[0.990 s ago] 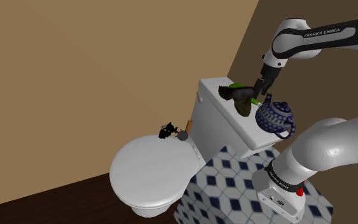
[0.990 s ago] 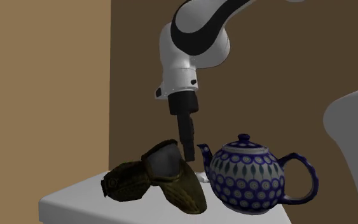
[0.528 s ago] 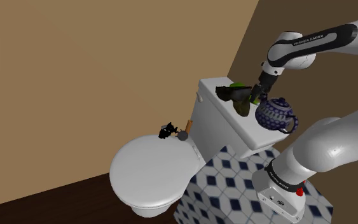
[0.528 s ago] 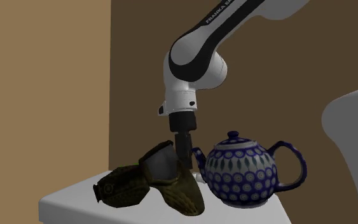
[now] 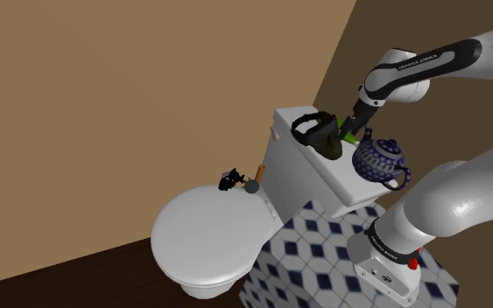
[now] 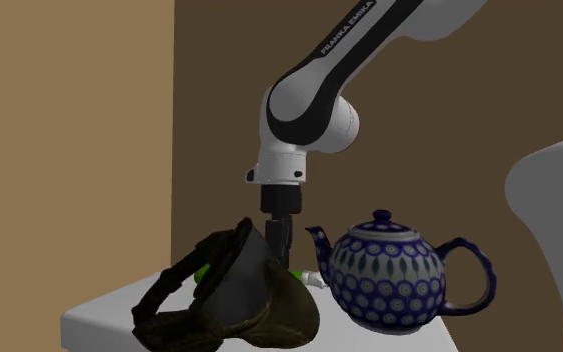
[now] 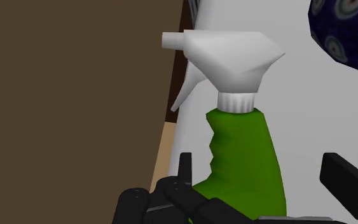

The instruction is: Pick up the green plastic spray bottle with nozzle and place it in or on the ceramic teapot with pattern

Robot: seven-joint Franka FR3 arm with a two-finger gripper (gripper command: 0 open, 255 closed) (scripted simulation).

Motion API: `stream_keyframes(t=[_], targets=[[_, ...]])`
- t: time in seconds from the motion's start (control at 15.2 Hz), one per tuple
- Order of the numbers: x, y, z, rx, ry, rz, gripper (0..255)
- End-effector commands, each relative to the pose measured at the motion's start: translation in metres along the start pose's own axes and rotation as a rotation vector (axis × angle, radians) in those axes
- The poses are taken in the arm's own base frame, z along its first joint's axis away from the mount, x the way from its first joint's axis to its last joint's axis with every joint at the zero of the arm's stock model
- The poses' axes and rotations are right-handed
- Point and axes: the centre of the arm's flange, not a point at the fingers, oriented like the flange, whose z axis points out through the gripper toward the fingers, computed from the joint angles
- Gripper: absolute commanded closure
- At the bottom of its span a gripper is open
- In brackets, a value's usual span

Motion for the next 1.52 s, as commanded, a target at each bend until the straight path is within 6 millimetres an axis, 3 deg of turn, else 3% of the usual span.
stream_keyframes(t=[0.0,0.13,0.2,0.79,1.45], targets=[[0.001,0.000,0.000,-0.003,0.005,0.001,0],[0.001,0.000,0.000,-0.003,0.005,0.001,0],[0.001,0.000,0.000,-0.003,0.005,0.001,255],[0.001,0.000,0.000,-0.003,0.005,0.001,255],[0.002,-0.002,-0.053,-0.003,0.005,0.001,255]])
